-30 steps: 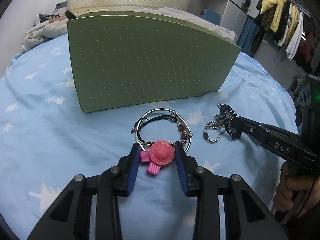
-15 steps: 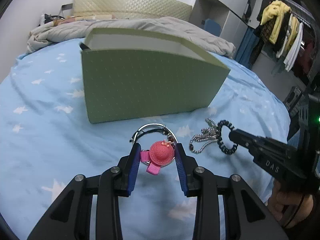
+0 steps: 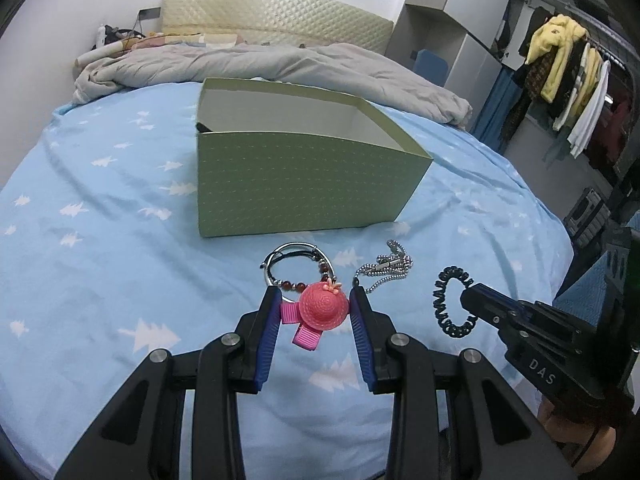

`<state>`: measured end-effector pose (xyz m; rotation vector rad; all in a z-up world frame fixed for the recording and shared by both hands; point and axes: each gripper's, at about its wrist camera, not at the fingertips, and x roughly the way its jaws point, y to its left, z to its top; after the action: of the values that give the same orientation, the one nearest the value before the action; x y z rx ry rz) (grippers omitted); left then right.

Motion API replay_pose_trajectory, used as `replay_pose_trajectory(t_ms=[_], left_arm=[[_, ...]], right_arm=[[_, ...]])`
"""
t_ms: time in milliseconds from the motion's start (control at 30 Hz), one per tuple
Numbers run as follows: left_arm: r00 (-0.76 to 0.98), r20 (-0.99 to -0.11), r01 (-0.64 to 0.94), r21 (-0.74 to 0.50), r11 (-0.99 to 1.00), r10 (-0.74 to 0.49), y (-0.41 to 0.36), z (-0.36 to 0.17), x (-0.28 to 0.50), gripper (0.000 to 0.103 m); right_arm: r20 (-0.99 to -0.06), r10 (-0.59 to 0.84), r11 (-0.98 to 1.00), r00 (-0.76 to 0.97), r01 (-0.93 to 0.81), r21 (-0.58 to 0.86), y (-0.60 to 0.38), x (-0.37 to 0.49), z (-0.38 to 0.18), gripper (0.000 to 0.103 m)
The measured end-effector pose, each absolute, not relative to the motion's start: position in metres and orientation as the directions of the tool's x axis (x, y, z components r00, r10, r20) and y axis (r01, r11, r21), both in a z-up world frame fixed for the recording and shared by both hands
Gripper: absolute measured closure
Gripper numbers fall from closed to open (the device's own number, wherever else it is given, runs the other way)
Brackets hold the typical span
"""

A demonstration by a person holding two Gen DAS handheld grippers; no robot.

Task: Organize jewelry
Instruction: 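Carry the hair tie and pink charm over the green box and open both tools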

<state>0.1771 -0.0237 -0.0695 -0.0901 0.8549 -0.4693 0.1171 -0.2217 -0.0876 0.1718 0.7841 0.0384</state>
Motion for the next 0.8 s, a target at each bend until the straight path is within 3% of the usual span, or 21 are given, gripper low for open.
replay_pose_trajectory(t_ms=[500,800], left_arm=[[0.62,-0.664,0.358,-0.235,0.903,-0.419,-0.017,-0.005,0.211,0.068],[0.672,-0.639,0.374,-0.144,0.916,-0.375,-0.026,0.038,0.251,0.068]], right_arm=[[-0.589,0.057,0.987,0.806,0.043,0.155,-0.226,0.138,-0.011,0.096],[-0.565,0.083,0.985,0.821,0.017,0.169,-0.235,0.183,0.017,0.096]])
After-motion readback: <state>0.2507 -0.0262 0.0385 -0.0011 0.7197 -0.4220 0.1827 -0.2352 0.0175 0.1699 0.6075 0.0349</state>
